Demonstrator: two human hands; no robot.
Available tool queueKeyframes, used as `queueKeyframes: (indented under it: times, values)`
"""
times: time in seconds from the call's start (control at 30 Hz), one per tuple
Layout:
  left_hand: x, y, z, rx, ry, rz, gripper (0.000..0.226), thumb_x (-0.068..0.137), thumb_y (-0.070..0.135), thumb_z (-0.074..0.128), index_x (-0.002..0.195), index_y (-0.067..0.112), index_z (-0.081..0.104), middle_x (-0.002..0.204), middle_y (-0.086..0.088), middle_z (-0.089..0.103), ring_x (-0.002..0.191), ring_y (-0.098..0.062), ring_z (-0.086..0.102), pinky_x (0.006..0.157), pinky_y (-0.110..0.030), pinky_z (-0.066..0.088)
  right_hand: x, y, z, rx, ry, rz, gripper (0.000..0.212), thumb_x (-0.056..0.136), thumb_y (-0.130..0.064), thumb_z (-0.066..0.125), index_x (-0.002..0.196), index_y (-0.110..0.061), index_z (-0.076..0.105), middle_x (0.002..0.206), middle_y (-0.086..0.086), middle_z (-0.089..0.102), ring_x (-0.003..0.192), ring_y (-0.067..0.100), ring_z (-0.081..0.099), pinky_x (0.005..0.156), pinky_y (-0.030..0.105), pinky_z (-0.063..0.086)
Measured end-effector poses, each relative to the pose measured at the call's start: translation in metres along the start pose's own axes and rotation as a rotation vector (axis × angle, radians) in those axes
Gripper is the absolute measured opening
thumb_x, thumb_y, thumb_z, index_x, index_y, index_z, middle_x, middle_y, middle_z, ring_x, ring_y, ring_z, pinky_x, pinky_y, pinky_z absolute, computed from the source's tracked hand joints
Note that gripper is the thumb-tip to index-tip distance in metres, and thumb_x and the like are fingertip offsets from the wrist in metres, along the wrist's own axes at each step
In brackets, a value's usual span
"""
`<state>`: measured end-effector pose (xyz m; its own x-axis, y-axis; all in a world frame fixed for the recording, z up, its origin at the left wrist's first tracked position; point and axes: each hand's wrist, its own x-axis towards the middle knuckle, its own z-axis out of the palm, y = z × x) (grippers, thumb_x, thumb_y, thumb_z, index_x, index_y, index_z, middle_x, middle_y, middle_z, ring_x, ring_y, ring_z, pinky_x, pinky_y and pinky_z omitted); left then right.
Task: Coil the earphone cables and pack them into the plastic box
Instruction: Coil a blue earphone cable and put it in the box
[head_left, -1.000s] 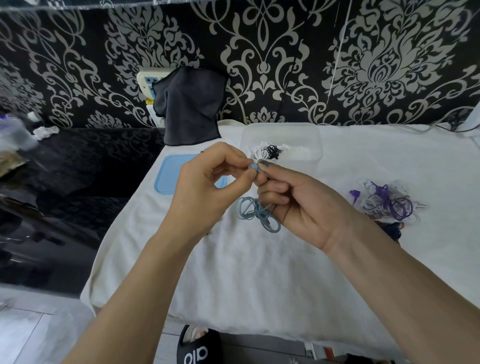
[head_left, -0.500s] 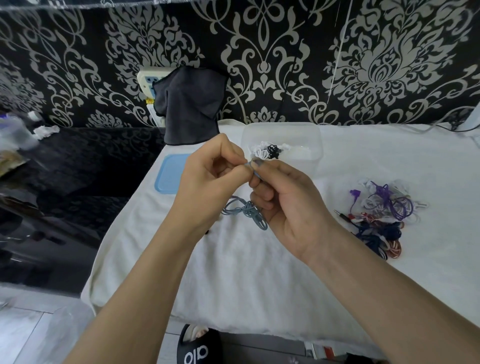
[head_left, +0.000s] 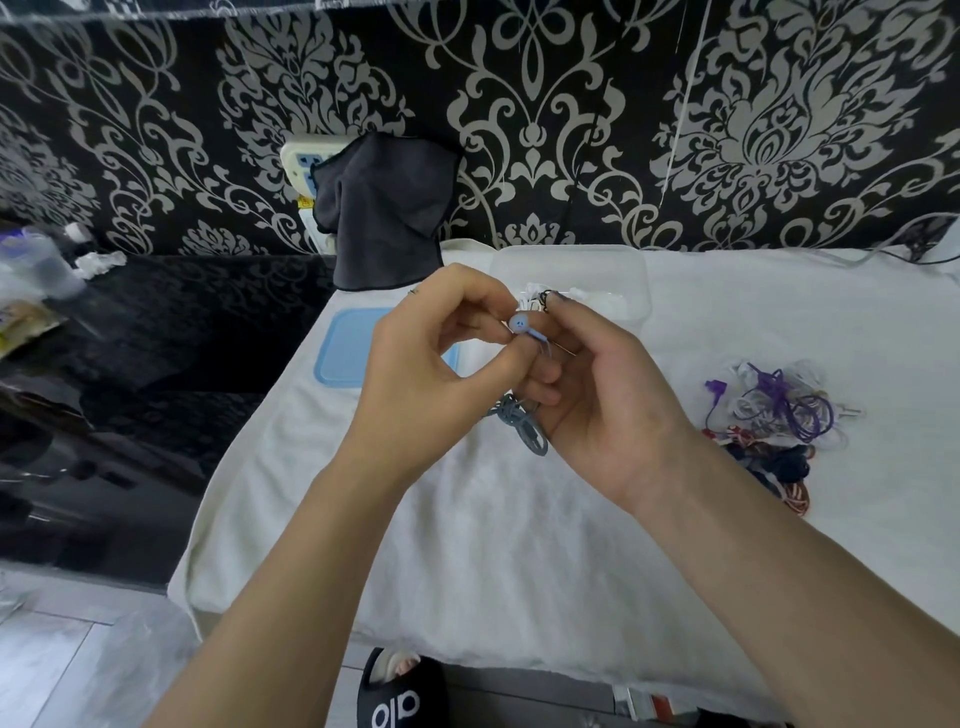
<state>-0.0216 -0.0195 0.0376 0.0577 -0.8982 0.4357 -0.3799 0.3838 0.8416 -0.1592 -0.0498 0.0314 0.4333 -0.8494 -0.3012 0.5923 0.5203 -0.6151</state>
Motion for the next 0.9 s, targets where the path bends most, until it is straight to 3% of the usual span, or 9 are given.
queueKeyframes:
  times: [0.17, 0.3, 0.4, 0.5, 0.6, 0.7, 0.77, 0.9]
  values:
    - [0.000, -0.001, 0.003, 0.059, -0.010, 0.022, 0.020, 0.084, -0.001, 0.075, 0.100, 0.004, 0.063, 0.096, -0.007, 0.067, 0.085, -0.022, 0.068, 0.086, -0.037, 0.058, 0.002, -0.003, -0.004, -0.005, -0.014, -0.018, 0.024, 0.099, -0.017, 0.055, 0.081, -0.007, 0.066, 0.072, 0.003, 0.066, 0.051, 0.008, 0.051, 0.047, 0.020, 0.031]
    - [0.002, -0.007, 0.004, 0.093, -0.003, -0.023, 0.017, 0.090, 0.006, 0.074, 0.104, 0.010, 0.065, 0.099, -0.002, 0.067, 0.086, -0.020, 0.068, 0.086, -0.034, 0.057, 0.007, -0.008, -0.009, -0.094, -0.050, -0.032, 0.018, 0.096, -0.010, 0.056, 0.084, -0.007, 0.069, 0.069, 0.001, 0.059, 0.055, 0.008, 0.045, 0.052, 0.022, 0.029]
    - [0.004, -0.014, 0.007, 0.123, -0.011, -0.096, 0.009, 0.093, 0.011, 0.071, 0.099, 0.015, 0.066, 0.092, 0.004, 0.070, 0.085, -0.016, 0.070, 0.083, -0.030, 0.057, 0.011, -0.009, -0.015, -0.235, -0.028, -0.045, 0.017, 0.095, -0.003, 0.053, 0.093, -0.002, 0.070, 0.068, 0.001, 0.063, 0.058, 0.009, 0.048, 0.053, 0.020, 0.036]
    - [0.008, -0.020, 0.010, 0.174, -0.004, -0.145, 0.005, 0.096, 0.012, 0.067, 0.092, 0.015, 0.066, 0.084, 0.006, 0.072, 0.082, -0.008, 0.072, 0.074, -0.018, 0.052, 0.013, -0.009, -0.017, -0.307, 0.013, -0.031, 0.020, 0.096, 0.000, 0.051, 0.104, 0.003, 0.069, 0.076, 0.008, 0.069, 0.061, 0.012, 0.055, 0.056, 0.021, 0.045]
    - [0.014, -0.025, 0.011, 0.198, 0.044, -0.214, 0.011, 0.096, 0.012, 0.063, 0.089, 0.020, 0.065, 0.079, 0.008, 0.072, 0.078, -0.005, 0.072, 0.069, -0.018, 0.052, 0.013, -0.012, -0.020, -0.379, 0.000, -0.034, 0.017, 0.094, 0.003, 0.056, 0.103, -0.002, 0.070, 0.086, 0.012, 0.073, 0.072, 0.016, 0.067, 0.070, 0.024, 0.056]
    - [0.018, -0.030, 0.014, 0.171, 0.072, -0.277, 0.014, 0.096, 0.011, 0.062, 0.086, 0.021, 0.065, 0.079, 0.008, 0.071, 0.075, -0.010, 0.071, 0.069, -0.020, 0.054, 0.014, -0.012, -0.029, -0.703, 0.000, -0.102, 0.033, 0.087, 0.005, 0.063, 0.116, -0.011, 0.067, 0.098, 0.005, 0.078, 0.092, 0.020, 0.075, 0.088, 0.035, 0.055]
    - [0.021, -0.034, 0.018, 0.174, 0.059, -0.314, 0.014, 0.095, 0.011, 0.062, 0.085, 0.019, 0.066, 0.077, 0.009, 0.071, 0.073, -0.008, 0.071, 0.070, -0.020, 0.055, 0.014, -0.011, -0.033, -0.936, 0.030, -0.162, 0.036, 0.086, 0.002, 0.064, 0.116, -0.017, 0.066, 0.094, -0.001, 0.078, 0.094, 0.019, 0.074, 0.086, 0.040, 0.055]
    - [0.028, -0.039, 0.024, 0.094, 0.060, -0.375, 0.009, 0.093, 0.009, 0.064, 0.085, 0.011, 0.068, 0.074, 0.007, 0.071, 0.076, -0.013, 0.073, 0.082, -0.034, 0.061, 0.018, -0.011, -0.038, -1.217, 0.095, -0.312, 0.032, 0.088, -0.007, 0.062, 0.116, -0.023, 0.064, 0.084, -0.013, 0.076, 0.075, 0.011, 0.070, 0.063, 0.035, 0.058]
